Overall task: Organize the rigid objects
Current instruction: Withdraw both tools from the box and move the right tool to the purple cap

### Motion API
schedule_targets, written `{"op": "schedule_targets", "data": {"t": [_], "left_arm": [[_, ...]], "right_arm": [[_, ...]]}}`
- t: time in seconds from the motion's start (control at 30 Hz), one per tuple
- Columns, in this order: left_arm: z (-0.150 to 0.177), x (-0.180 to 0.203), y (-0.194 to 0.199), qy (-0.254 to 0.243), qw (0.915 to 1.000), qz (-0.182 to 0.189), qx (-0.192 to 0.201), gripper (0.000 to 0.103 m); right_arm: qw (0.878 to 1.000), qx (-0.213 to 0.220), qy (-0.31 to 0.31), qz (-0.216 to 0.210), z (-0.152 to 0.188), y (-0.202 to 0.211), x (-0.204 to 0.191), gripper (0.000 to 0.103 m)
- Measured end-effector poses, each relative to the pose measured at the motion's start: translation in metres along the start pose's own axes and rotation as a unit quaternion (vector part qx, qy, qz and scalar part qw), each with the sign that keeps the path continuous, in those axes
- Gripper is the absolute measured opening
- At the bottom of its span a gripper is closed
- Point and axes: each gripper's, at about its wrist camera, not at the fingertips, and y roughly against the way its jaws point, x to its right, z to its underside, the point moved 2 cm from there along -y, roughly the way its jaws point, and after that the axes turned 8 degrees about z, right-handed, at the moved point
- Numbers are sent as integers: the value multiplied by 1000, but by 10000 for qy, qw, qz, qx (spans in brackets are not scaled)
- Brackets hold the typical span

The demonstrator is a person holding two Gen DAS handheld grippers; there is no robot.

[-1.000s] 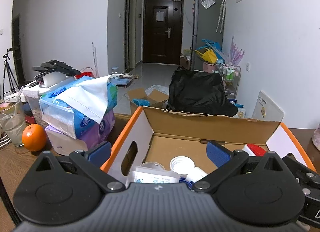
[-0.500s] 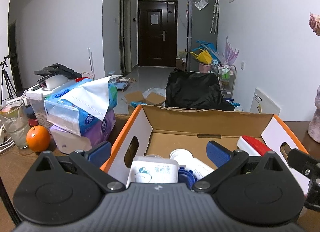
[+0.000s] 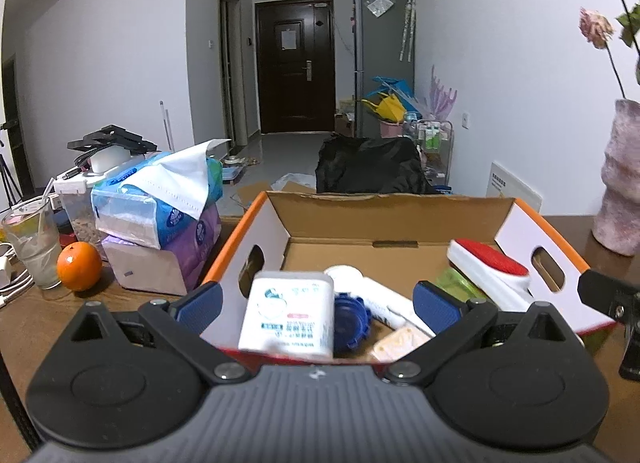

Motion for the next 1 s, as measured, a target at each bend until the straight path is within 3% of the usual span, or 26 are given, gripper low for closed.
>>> {"op": "schedule_targets", "data": {"t": [1.0], "left_arm": [[58, 45, 75, -127, 9988, 412, -217, 103]], "right_arm": [[9988, -315, -47, 383, 60, 79, 67, 103]]}}
